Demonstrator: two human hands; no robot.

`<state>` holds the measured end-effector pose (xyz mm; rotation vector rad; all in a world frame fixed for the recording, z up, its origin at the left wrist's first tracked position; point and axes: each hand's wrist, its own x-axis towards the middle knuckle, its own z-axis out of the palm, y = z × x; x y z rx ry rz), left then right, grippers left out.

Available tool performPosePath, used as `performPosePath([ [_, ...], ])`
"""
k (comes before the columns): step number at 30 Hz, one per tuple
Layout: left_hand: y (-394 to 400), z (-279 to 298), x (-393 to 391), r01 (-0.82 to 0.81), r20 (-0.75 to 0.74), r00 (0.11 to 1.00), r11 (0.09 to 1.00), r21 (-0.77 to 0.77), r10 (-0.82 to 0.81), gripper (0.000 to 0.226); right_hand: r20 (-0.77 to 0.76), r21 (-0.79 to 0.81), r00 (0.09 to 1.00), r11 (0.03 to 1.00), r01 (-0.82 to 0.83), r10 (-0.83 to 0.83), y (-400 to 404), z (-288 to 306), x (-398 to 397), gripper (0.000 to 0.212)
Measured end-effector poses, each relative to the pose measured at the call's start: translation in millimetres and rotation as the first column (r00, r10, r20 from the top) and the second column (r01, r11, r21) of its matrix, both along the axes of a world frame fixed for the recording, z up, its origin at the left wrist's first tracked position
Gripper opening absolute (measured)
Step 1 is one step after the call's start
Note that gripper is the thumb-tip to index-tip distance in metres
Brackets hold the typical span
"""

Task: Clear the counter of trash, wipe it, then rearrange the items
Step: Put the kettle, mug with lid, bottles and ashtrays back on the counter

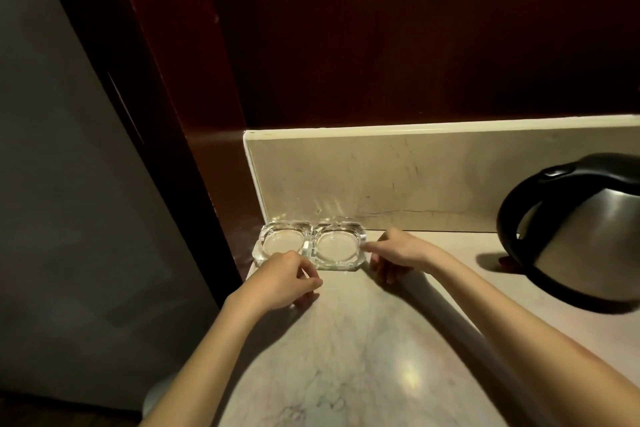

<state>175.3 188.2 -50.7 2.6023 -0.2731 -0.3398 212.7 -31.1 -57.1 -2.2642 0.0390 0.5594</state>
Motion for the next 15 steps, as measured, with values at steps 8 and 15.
performPosePath([
  [8,-37,9,-9,0.102,0.031,0.994,0.993,0.051,-0.104,0.01,0.078,-0.234,0.978,0.957,-0.17,0.193,-30,30,-62,0.03],
  [15,-80,20,-42,0.197,0.051,0.978,0.975,0.1,-0.202,0.009,0.096,-0.396,0.966,0.899,-0.186,0.242,-78,42,-109,0.034],
])
